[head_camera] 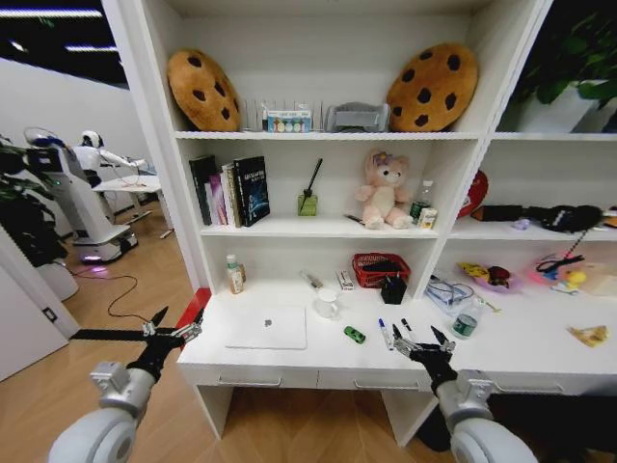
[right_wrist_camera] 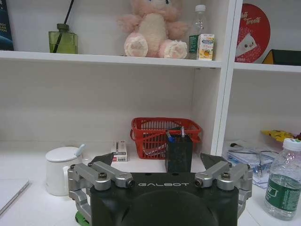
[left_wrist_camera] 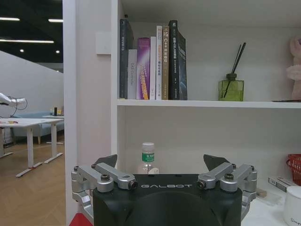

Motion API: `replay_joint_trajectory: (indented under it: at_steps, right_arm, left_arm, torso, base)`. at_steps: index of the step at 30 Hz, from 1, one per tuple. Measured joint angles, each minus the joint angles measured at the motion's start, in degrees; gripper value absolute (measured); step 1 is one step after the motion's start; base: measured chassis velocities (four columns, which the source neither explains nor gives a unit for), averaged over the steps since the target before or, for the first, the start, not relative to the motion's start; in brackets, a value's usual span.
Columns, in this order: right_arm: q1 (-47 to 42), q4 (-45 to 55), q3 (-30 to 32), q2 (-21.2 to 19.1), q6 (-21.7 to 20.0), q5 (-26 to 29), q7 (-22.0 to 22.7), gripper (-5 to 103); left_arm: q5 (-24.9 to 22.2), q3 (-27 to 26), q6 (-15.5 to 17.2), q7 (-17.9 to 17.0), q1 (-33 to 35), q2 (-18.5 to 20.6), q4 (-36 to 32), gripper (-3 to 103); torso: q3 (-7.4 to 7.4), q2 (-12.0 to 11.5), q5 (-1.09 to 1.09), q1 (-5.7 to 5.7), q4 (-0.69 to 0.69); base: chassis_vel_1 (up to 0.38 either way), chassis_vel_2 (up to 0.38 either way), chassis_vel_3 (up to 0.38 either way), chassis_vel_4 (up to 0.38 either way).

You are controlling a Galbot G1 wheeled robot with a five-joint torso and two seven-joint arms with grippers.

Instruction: Organize the objects on the table.

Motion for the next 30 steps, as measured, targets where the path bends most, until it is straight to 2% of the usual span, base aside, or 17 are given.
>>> replay_joint_trajectory:
  at_steps: [7, 12, 19, 30]
  right_arm:
    - [-0.6, 0.7, 0.1, 0.4, 0.2, 0.0, 0.0, 100]
    - [-0.1, 1.3, 0.6, 0.3, -2.3, 1.4, 0.0, 100]
    - [0.1, 1.2, 1.0, 0.2, -3.1, 1.9, -0.1, 100]
    - [1.0, 0.3, 0.6, 0.3, -3.1, 1.6, -0.3, 100]
  left_arm:
    - [0.6, 0.8, 0.1, -0.8, -0.1, -0.3, -0.4, 100]
    - [0.6, 0.9, 0.2, -0.8, -0.2, -0.2, -0.3, 100]
    - [0.6, 0.9, 0.2, -0.9, -0.3, -0.2, -0.2, 100]
    - [0.5, 1.0, 0.2, -0.9, -0.4, -0.2, -0.1, 100]
  torso:
    - [0.0, 0.0, -0.01, 0.01, -0.01]
    - [0.0, 0.0, -0.01, 0.01, -0.01]
    - [0.0, 0.0, -0.01, 0.01, -0.01]
    - [0.01, 0.0, 0.0, 0.01, -0.01]
  base:
    - [0.0, 0.0, 0.0, 0.0]
    - [0.0, 0.0, 0.0, 0.0]
    - [0.0, 0.0, 0.0, 0.0]
    - [-0.125, -0.141, 0.134, 0.124]
